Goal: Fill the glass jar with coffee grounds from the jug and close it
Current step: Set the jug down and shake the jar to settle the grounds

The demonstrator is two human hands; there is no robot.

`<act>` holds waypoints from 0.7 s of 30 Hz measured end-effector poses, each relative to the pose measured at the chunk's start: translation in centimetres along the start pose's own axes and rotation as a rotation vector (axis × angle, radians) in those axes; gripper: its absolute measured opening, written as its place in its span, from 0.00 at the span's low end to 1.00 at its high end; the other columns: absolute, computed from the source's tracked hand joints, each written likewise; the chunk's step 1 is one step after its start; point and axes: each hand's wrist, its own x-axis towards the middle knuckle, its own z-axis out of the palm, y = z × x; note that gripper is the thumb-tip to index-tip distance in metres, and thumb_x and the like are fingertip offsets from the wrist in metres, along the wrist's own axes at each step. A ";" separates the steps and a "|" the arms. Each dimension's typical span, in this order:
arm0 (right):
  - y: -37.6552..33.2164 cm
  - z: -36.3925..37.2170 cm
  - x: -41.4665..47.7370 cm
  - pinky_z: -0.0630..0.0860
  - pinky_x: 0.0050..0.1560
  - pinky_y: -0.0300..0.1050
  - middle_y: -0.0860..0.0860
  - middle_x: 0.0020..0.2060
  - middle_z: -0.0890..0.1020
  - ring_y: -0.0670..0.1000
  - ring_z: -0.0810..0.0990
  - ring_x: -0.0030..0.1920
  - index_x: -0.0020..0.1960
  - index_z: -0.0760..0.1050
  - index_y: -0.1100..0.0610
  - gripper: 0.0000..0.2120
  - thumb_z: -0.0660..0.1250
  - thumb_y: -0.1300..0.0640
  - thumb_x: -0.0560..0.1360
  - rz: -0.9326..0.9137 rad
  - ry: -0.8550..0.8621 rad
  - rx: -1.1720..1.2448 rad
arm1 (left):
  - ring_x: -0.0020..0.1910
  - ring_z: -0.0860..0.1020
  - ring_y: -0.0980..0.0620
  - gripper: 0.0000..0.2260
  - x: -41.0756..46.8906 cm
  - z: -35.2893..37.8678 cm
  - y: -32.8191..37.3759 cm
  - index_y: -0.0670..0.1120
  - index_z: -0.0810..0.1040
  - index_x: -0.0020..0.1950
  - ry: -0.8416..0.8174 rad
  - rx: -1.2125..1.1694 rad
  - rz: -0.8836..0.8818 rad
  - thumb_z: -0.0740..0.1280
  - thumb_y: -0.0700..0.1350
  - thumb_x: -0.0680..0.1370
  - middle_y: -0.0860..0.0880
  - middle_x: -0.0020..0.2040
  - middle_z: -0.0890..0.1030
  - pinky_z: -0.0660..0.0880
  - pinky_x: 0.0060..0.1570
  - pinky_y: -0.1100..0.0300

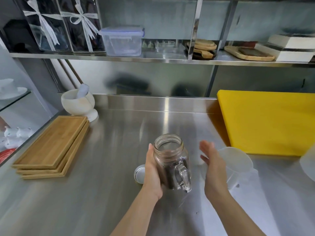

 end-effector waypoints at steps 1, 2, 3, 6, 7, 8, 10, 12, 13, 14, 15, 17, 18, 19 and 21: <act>0.0 0.1 -0.2 0.68 0.60 0.44 0.51 0.59 0.79 0.51 0.75 0.60 0.62 0.75 0.54 0.19 0.53 0.48 0.80 0.031 0.013 0.044 | 0.37 0.83 0.45 0.30 0.0 0.2 0.0 0.43 0.86 0.37 0.033 -0.003 -0.002 0.57 0.67 0.73 0.43 0.37 0.85 0.73 0.60 0.47; 0.3 0.4 -0.6 0.71 0.56 0.42 0.51 0.55 0.81 0.50 0.78 0.56 0.59 0.77 0.55 0.18 0.53 0.48 0.79 0.070 -0.068 0.060 | 0.35 0.84 0.45 0.30 -0.2 0.5 -0.1 0.43 0.86 0.34 0.054 0.015 0.005 0.57 0.66 0.74 0.42 0.35 0.85 0.75 0.57 0.48; 0.4 0.8 -1.2 0.75 0.49 0.38 0.51 0.49 0.83 0.48 0.81 0.49 0.53 0.80 0.54 0.19 0.53 0.47 0.79 0.130 -0.198 0.050 | 0.32 0.84 0.45 0.31 -0.2 0.6 -0.3 0.42 0.85 0.31 0.063 0.041 0.008 0.56 0.64 0.75 0.42 0.33 0.85 0.76 0.52 0.50; 0.9 1.2 -1.7 0.77 0.46 0.38 0.50 0.44 0.86 0.47 0.84 0.46 0.48 0.82 0.53 0.25 0.51 0.40 0.75 0.208 -0.369 0.035 | 0.32 0.83 0.43 0.31 -0.5 1.2 -0.4 0.41 0.85 0.29 0.088 0.031 -0.045 0.56 0.63 0.75 0.41 0.32 0.85 0.75 0.53 0.48; 0.9 1.0 -1.4 0.75 0.53 0.42 0.50 0.49 0.85 0.47 0.82 0.51 0.53 0.81 0.53 0.26 0.52 0.38 0.73 0.164 -0.321 0.051 | 0.34 0.83 0.42 0.30 -0.2 0.9 -0.5 0.42 0.84 0.31 0.110 0.030 -0.028 0.57 0.63 0.74 0.40 0.34 0.85 0.75 0.56 0.46; 0.9 0.7 -1.0 0.72 0.60 0.46 0.50 0.55 0.83 0.49 0.79 0.57 0.58 0.78 0.53 0.28 0.53 0.37 0.72 0.129 -0.233 0.091 | 0.36 0.83 0.41 0.28 0.0 0.6 -0.5 0.41 0.84 0.32 0.130 0.019 0.000 0.59 0.64 0.74 0.39 0.36 0.84 0.74 0.59 0.44; 0.7 0.3 -0.6 0.67 0.65 0.51 0.52 0.61 0.78 0.52 0.75 0.62 0.62 0.74 0.54 0.25 0.54 0.40 0.75 0.105 -0.099 0.177 | 0.42 0.81 0.39 0.28 0.5 0.4 -0.6 0.41 0.83 0.32 0.164 0.034 -0.008 0.62 0.64 0.72 0.36 0.42 0.82 0.72 0.62 0.40; 1.0 0.4 -0.9 0.75 0.57 0.46 0.54 0.53 0.83 0.51 0.80 0.54 0.55 0.79 0.57 0.22 0.54 0.44 0.78 0.183 -0.173 0.198 | 0.40 0.81 0.39 0.28 0.5 0.7 -1.0 0.39 0.84 0.33 0.199 0.062 -0.028 0.60 0.62 0.74 0.36 0.40 0.82 0.76 0.57 0.44; 1.2 0.7 -1.3 0.78 0.48 0.41 0.54 0.45 0.86 0.49 0.83 0.47 0.48 0.82 0.57 0.22 0.53 0.46 0.78 0.232 -0.217 0.183 | 0.37 0.83 0.40 0.28 0.5 0.9 -1.3 0.38 0.84 0.34 0.182 0.067 -0.032 0.59 0.61 0.75 0.38 0.38 0.84 0.78 0.51 0.48; 1.4 0.9 -1.6 0.79 0.42 0.40 0.54 0.39 0.86 0.48 0.84 0.41 0.42 0.83 0.57 0.24 0.53 0.46 0.78 0.257 -0.244 0.172 | 0.34 0.84 0.42 0.28 0.3 1.1 -1.7 0.38 0.85 0.34 0.152 0.051 -0.040 0.59 0.60 0.76 0.39 0.35 0.85 0.79 0.45 0.51; 1.6 1.0 -1.6 0.78 0.40 0.41 0.54 0.37 0.86 0.48 0.85 0.39 0.39 0.83 0.56 0.25 0.53 0.46 0.78 0.263 -0.255 0.164 | 0.33 0.84 0.43 0.29 0.2 1.2 -2.0 0.38 0.85 0.33 0.137 0.033 -0.056 0.58 0.59 0.76 0.39 0.34 0.85 0.79 0.40 0.53; 2.0 0.7 -1.4 0.76 0.41 0.43 0.55 0.37 0.86 0.49 0.85 0.39 0.37 0.84 0.56 0.25 0.54 0.45 0.78 0.290 -0.230 0.202 | 0.33 0.85 0.44 0.29 0.3 1.0 -2.6 0.38 0.85 0.34 0.117 0.004 -0.072 0.58 0.59 0.76 0.40 0.35 0.85 0.80 0.35 0.57; 2.1 0.5 -1.3 0.76 0.40 0.43 0.55 0.37 0.86 0.49 0.85 0.38 0.38 0.84 0.57 0.25 0.54 0.45 0.78 0.312 -0.227 0.250 | 0.35 0.85 0.44 0.28 0.5 0.8 -2.9 0.38 0.86 0.35 0.112 -0.002 -0.073 0.59 0.60 0.75 0.39 0.37 0.86 0.81 0.36 0.57; 2.2 0.4 -1.3 0.77 0.38 0.43 0.56 0.37 0.86 0.49 0.85 0.37 0.40 0.83 0.58 0.24 0.55 0.45 0.78 0.345 -0.224 0.298 | 0.38 0.85 0.43 0.28 0.6 0.5 -3.2 0.38 0.86 0.38 0.122 0.009 -0.075 0.60 0.60 0.75 0.39 0.40 0.86 0.81 0.40 0.55; 2.7 0.2 -1.3 0.79 0.33 0.42 0.57 0.36 0.86 0.50 0.85 0.34 0.42 0.82 0.61 0.24 0.55 0.45 0.77 0.450 -0.222 0.428 | 0.49 0.84 0.41 0.27 0.9 0.1 -3.8 0.39 0.85 0.46 0.189 0.061 -0.056 0.64 0.62 0.71 0.38 0.49 0.85 0.78 0.55 0.49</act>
